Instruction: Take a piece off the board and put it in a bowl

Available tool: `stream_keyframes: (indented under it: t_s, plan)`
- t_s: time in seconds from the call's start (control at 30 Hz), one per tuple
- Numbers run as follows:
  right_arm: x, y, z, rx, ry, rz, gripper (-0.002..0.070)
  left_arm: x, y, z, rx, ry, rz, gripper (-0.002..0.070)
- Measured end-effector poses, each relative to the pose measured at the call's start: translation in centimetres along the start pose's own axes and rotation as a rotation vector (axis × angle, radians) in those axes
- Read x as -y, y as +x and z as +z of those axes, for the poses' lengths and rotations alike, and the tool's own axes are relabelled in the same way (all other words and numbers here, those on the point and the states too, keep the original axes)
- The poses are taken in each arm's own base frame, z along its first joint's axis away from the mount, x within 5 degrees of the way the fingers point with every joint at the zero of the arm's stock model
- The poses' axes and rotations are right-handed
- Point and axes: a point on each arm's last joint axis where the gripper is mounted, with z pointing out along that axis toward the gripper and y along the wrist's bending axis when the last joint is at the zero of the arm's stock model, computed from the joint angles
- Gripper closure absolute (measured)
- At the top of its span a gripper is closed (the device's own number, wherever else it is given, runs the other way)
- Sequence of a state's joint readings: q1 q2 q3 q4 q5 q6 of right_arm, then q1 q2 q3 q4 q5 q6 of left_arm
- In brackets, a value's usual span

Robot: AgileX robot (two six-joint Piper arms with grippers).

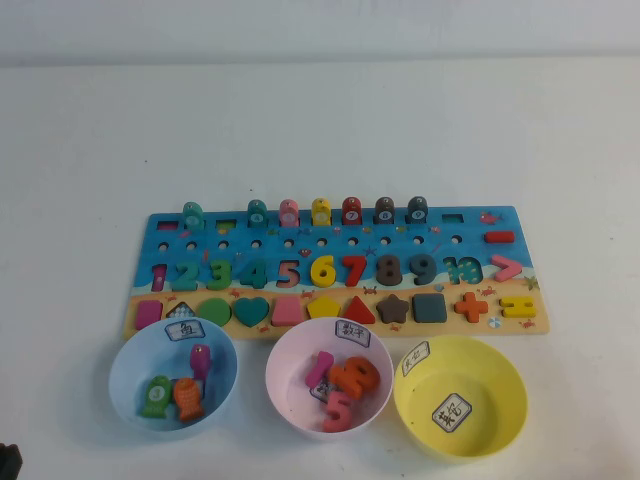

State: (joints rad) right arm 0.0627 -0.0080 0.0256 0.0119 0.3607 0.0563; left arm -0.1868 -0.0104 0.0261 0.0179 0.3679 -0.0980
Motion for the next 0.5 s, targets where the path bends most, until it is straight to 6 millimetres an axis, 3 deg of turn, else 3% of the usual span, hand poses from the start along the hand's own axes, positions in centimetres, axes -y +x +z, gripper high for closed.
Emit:
stream_keyframes:
  t_s: [0.5]
  plan:
    - [0.0, 0.0, 0.0, 0.0, 0.0, 0.0, 0.0694, 0.07, -0.61, -0.02, 0.067, 0.008, -0.008, 0.068]
